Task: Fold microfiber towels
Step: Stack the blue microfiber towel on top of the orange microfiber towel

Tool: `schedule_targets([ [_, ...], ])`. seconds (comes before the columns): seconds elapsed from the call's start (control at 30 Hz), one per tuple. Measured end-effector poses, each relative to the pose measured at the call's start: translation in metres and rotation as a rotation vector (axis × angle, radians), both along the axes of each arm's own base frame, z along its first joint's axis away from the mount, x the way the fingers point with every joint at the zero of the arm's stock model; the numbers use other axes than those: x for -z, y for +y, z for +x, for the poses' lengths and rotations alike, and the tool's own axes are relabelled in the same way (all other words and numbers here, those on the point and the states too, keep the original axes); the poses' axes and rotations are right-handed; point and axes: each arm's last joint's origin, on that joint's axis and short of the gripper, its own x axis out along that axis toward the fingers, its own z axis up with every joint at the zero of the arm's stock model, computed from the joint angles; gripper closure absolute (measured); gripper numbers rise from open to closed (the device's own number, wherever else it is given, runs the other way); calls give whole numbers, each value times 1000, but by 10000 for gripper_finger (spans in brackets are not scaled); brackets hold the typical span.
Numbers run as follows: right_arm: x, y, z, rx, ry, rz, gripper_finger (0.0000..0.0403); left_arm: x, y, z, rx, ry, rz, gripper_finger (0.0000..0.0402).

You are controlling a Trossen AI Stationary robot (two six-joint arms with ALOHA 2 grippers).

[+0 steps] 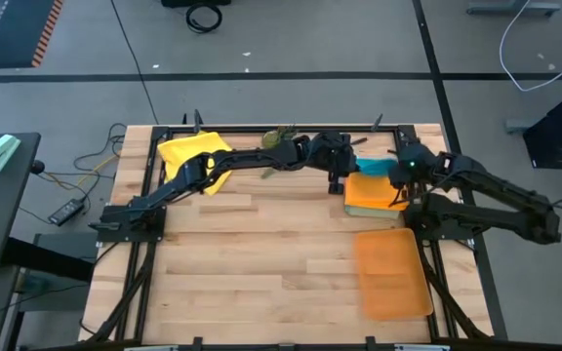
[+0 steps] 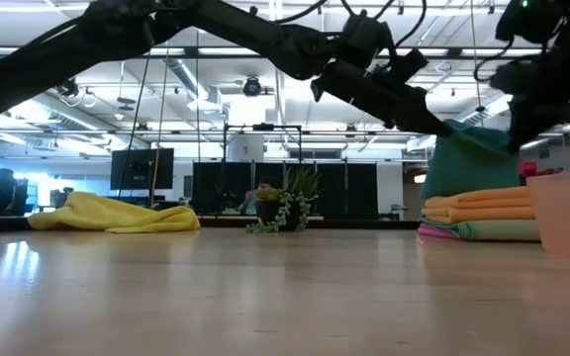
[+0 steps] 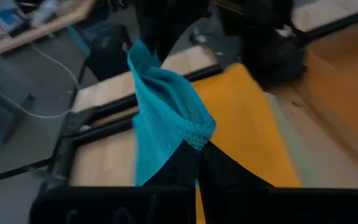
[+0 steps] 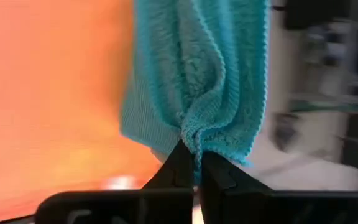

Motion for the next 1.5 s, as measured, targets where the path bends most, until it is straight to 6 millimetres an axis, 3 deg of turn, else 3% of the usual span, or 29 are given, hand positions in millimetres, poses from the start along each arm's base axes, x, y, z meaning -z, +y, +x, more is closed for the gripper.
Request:
schedule_targets([
  [0.17, -23, -4, 1, 13, 38, -177, 398, -5, 25, -5, -16, -58, 1, 393],
  [0.37, -25, -8, 3, 13, 117, -244, 398, -12, 31, -4, 14, -136, -6, 393],
  [0.47, -14, -7, 3, 1, 168, -181, 398, -6, 28, -2, 28, -122, -62, 393],
  [0.63, 3, -3, 1, 12, 161, -70, 398, 32, 11, 9, 59, -37, -86, 393],
  [1.17, 14, 19, 7, -52, 23, 285, 395, 52, -19, 7, 116, 162, -126, 393],
  [1.5, 9, 20, 15, 122, -82, 423, 308, 55, -18, 5, 80, 197, -141, 393],
])
